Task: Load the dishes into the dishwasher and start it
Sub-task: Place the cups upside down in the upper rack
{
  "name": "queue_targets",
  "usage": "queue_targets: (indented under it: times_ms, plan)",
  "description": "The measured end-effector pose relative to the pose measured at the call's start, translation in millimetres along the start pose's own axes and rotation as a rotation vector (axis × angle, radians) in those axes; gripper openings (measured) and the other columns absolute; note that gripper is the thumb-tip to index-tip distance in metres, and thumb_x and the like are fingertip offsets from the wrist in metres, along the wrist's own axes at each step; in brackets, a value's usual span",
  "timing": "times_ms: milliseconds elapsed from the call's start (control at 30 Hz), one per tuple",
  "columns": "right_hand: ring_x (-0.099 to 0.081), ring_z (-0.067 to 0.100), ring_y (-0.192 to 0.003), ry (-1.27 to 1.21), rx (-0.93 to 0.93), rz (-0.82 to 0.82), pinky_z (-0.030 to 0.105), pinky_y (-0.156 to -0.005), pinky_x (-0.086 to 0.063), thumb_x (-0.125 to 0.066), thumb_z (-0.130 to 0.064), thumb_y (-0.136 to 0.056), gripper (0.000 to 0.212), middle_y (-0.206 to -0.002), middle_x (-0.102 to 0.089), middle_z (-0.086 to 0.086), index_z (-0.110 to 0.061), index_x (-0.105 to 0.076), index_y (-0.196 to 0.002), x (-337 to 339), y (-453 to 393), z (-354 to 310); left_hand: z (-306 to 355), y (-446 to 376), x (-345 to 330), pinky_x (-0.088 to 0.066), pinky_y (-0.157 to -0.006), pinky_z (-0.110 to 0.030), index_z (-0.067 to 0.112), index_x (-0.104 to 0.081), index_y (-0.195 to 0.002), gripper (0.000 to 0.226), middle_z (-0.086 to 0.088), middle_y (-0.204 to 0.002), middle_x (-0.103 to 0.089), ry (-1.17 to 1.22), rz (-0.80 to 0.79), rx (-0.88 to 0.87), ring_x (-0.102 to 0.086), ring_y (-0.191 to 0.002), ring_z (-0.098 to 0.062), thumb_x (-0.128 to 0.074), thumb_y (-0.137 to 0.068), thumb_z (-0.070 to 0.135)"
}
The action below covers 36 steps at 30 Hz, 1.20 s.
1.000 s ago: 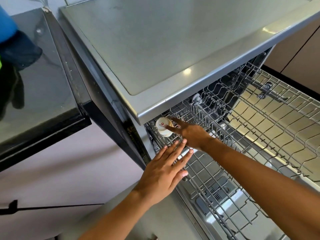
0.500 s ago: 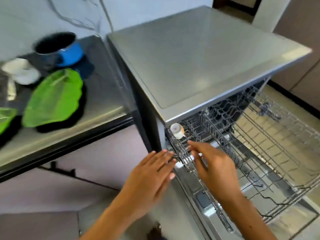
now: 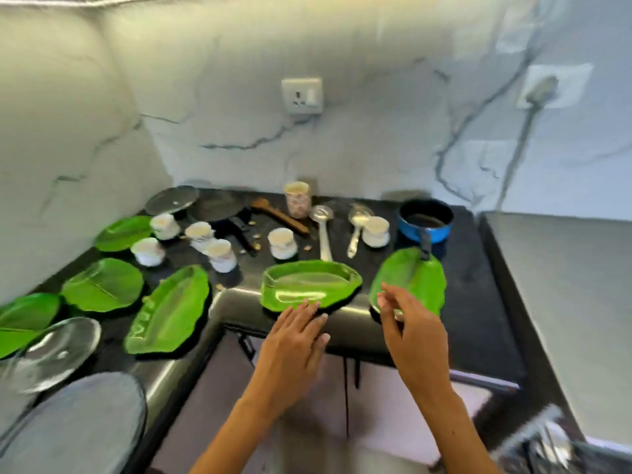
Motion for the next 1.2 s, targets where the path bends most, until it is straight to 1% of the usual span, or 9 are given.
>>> queue_targets:
  times_ms: [133, 267, 400, 467, 667, 800, 900, 1100, 1200]
  plan:
    - [-0.065, 0.01, -0.074, 0.006, 0.057, -0.055, 0.021, -0.061, -0.048, -0.06, -0.017, -0.089, 0.015, -0.096, -0.07, -0.005, -0.017, -0.067, -0.103, -84, -56, -12, -86, -51, -11, -0.039, -0.103, -0.036, 0.012, -0.069, -0.111, 0.041, -0.008, -0.125, -0.062, -0.048, 0.001, 0.105, -0.058, -0.118, -0.024, -0.041, -0.09, 0.035]
    - [-0.065, 0.008, -0.071, 0.049, 0.051, -0.144, 0.021, -0.06, -0.05, -0.066, -0.012, -0.086, 0.014, -0.089, -0.07, -0.007, -0.017, -0.067, -0.099, -157, -95, -4, -163, -125, -36, -0.044, -0.098, -0.046, 0.007, -0.062, -0.121, 0.046, -0.016, -0.131, -0.056, -0.038, -0.126, 0.179, -0.055, -0.12, -0.032, -0.042, -0.088, 0.033]
    - [-0.065, 0.005, -0.074, 0.106, 0.024, -0.192, 0.013, -0.064, -0.043, -0.069, -0.011, -0.083, 0.016, -0.09, -0.069, -0.01, -0.018, -0.068, -0.097, -203, -117, 7, -217, -183, -64, -0.022, -0.112, -0.047, 0.012, -0.027, -0.148, 0.057, -0.021, -0.155, -0.017, -0.085, -0.326, 0.177, -0.021, -0.142, -0.035, -0.043, -0.098, 0.034]
    - [-0.064, 0.002, -0.076, 0.116, 0.002, -0.211, 0.009, -0.065, -0.043, -0.069, -0.011, -0.083, 0.017, -0.091, -0.069, -0.012, -0.018, -0.068, -0.098, -215, -125, 13, -234, -202, -79, -0.017, -0.114, -0.041, 0.018, -0.014, -0.152, 0.066, -0.02, -0.157, -0.008, -0.16, -0.416, 0.153, -0.013, -0.144, -0.032, -0.044, -0.097, 0.042]
    - [-0.061, -0.003, -0.077, 0.128, -0.03, -0.251, 0.008, -0.065, -0.045, -0.067, -0.013, -0.085, 0.016, -0.091, -0.068, -0.015, -0.021, -0.067, -0.099, -227, -142, 27, -254, -216, -100, -0.027, -0.103, -0.029, 0.017, -0.026, -0.147, 0.064, -0.01, -0.14, -0.033, -0.048, -0.431, 0.097, -0.03, -0.129, -0.028, -0.054, -0.093, 0.038]
    - [-0.061, -0.004, -0.08, 0.109, -0.02, -0.215, 0.018, -0.064, -0.052, -0.064, -0.02, -0.088, 0.019, -0.095, -0.065, -0.016, -0.023, -0.064, -0.106, -216, -146, 33, -234, -224, -83, -0.035, -0.101, -0.03, 0.018, -0.035, -0.144, 0.062, -0.008, -0.137, -0.036, 0.191, -0.279, 0.06, -0.032, -0.125, -0.024, -0.06, -0.09, 0.034]
    - [-0.06, -0.004, -0.087, 0.108, 0.019, -0.187, 0.006, -0.069, -0.046, -0.056, -0.036, -0.088, 0.031, -0.113, -0.06, -0.017, -0.024, -0.058, -0.117, -192, -143, 30, -198, -230, -63, -0.032, -0.103, -0.027, 0.019, -0.037, -0.144, 0.064, -0.008, -0.137, -0.038, 0.336, -0.191, -0.039, -0.032, -0.126, -0.02, -0.06, -0.088, 0.041]
    - [-0.043, -0.002, -0.124, 0.164, 0.001, -0.049, 0.004, -0.085, -0.042, -0.065, -0.049, -0.077, 0.066, -0.14, -0.044, -0.01, -0.024, -0.041, -0.133, -96, -99, 45, -75, -219, -35, -0.024, -0.102, -0.01, 0.032, -0.035, -0.143, 0.063, 0.004, -0.134, -0.038, 0.589, -0.248, -0.247, -0.033, -0.126, -0.006, -0.056, -0.087, 0.052]
    - [-0.042, 0.0, -0.127, 0.124, -0.087, 0.043, 0.01, -0.095, -0.04, -0.066, -0.052, -0.076, 0.067, -0.142, -0.042, -0.012, -0.027, -0.04, -0.132, -26, -55, 57, 4, -193, -38, -0.026, -0.096, -0.004, 0.037, -0.037, -0.137, 0.058, 0.007, -0.128, -0.044, 0.764, -0.342, -0.33, -0.04, -0.119, 0.003, -0.054, -0.084, 0.054]
Point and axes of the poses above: each hand's wrist, its own y-axis away from the middle knuckle, its own x-axis out of the back of the hand, z = x × y, the point moved 2 cm from there along -y, towards the middle knuckle
